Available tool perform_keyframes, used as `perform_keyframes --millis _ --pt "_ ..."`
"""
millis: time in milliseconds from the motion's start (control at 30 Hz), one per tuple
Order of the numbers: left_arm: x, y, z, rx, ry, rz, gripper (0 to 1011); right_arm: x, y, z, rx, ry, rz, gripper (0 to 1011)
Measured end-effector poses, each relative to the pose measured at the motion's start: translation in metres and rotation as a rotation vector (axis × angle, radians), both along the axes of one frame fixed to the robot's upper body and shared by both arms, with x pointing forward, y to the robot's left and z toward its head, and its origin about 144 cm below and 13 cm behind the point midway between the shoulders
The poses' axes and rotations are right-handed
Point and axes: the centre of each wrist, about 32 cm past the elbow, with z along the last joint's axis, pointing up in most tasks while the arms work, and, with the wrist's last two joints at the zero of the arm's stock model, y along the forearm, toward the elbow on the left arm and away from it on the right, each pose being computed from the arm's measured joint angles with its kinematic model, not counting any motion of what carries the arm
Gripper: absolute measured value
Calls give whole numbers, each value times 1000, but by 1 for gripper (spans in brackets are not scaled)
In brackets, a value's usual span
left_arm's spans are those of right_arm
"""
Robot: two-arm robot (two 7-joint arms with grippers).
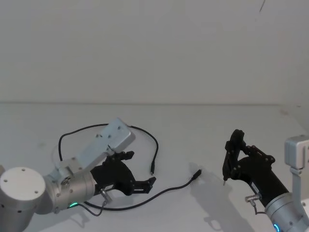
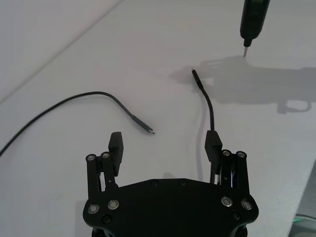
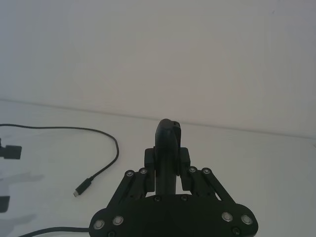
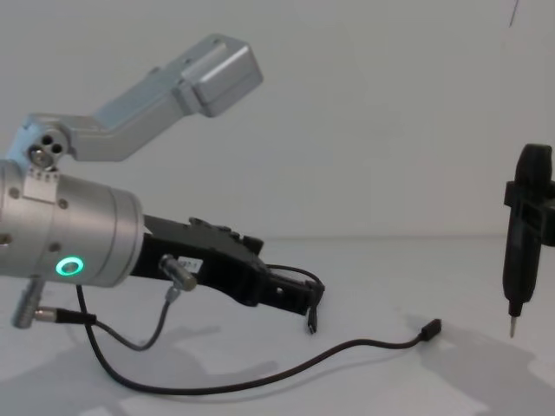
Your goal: Pick up the data cable with the one hand.
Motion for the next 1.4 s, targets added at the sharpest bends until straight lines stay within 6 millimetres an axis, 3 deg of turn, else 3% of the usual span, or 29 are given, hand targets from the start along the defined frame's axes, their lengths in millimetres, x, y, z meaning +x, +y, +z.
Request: perform_keyframes --millis 433,1400 --pt "8 -18 -5 37 66 5 1001 0 0 0 0 0 0 279" --pt "5 -49 -16 55 146 64 1002 0 0 0 0 0 0 279"
